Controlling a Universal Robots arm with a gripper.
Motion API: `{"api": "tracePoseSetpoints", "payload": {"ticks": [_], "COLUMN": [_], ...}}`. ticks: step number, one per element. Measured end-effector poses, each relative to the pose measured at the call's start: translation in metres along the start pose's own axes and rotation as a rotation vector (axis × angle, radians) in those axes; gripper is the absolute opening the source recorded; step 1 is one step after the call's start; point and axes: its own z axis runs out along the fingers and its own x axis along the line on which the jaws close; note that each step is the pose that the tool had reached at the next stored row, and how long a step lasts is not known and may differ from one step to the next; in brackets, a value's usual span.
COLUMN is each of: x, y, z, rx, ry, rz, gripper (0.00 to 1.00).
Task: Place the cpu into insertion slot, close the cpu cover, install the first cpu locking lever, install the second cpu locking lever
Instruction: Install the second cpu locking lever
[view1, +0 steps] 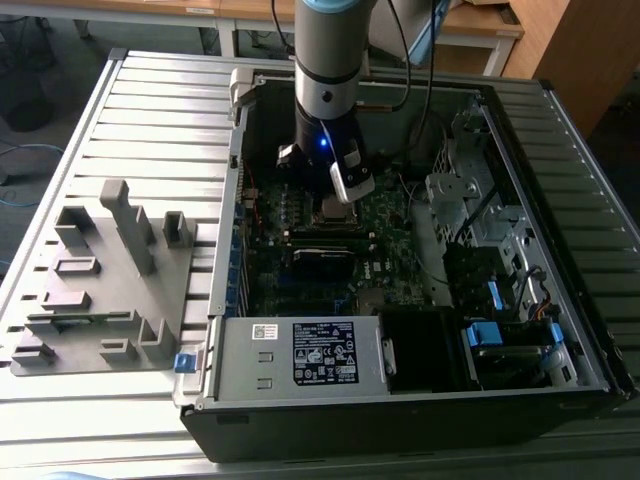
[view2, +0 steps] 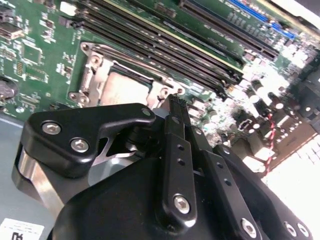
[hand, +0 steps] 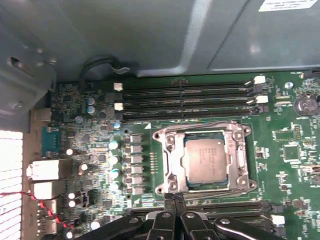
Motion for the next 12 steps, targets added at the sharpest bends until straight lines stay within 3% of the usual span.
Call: {"api": "tracePoseSetpoints", "payload": {"ticks": [6, 12], "x": [-0.0096, -0.0233], "y": [0.0097, 0.0159], "z": [0.0020, 0.0037], "rx": [0.0178, 0.0202], "ry": [-0.0014, -0.0011], "rz": [0.000, 0.000], "gripper": [0.11, 0.11]}}
